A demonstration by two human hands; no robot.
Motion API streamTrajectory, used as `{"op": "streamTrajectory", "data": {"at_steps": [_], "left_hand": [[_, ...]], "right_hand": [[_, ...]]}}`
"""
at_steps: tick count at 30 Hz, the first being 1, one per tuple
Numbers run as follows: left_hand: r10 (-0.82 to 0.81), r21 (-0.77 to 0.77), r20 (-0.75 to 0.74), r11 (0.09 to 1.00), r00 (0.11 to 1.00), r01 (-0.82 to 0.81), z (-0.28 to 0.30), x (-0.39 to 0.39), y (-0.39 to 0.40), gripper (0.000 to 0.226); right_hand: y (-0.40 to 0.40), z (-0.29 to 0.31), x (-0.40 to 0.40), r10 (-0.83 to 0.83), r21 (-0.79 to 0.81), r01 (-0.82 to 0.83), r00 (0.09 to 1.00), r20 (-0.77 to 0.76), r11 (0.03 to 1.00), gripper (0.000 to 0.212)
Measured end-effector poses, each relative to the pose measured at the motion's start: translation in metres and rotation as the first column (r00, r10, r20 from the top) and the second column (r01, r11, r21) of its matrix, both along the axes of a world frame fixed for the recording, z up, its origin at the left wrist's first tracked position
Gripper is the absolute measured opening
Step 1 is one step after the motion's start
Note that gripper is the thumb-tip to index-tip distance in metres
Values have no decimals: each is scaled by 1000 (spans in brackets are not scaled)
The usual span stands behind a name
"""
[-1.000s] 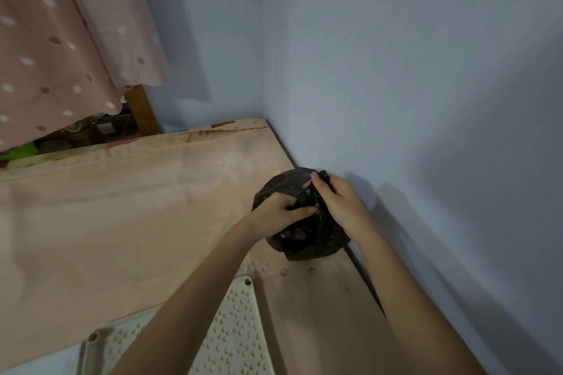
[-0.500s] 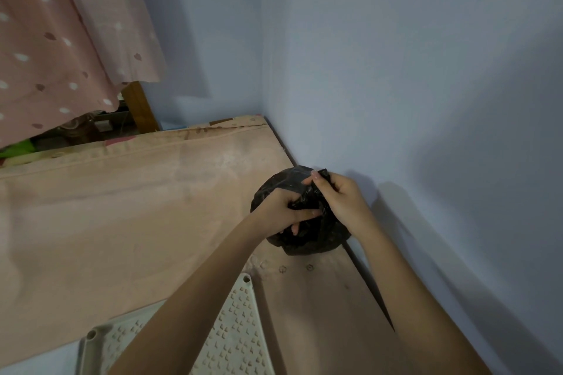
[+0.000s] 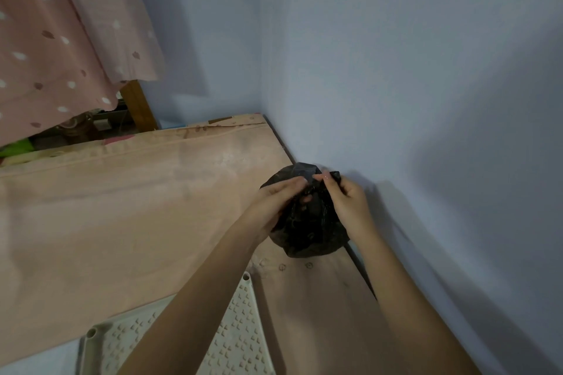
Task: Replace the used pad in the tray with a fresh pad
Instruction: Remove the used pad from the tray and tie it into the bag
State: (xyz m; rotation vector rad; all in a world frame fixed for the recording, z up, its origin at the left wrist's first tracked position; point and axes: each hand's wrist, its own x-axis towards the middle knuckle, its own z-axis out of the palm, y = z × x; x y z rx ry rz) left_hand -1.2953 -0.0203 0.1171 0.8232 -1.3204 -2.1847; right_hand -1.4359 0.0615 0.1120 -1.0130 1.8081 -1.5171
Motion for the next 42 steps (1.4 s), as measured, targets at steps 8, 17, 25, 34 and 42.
{"op": "streamTrajectory", "data": {"at_steps": [8,17,25,34,42], "left_hand": [[329,97,-7,940,944,-327,-9,-5,1,26],[515,68,43,854,856,-517,-28,25,-32,11],[571,64,119,812,812,-580,-47,48,-49,7],[570,274,123,767,813,-579,-77,64,-48,5],[353,323,6,885,935,-336,-96,30,-11,29]], "right_hand": [[4,-20,0,-178,-8,178,978,-106,984,33],[30,-36,-20,-330,3,331,940,87,943,24],[45,-54,-28,-423,63,423,866,267,904,28],[54,-69,-17,-405,165,408,622,670,898,26],[31,-75,11,-313,152,320,542,780,935,14]]}}
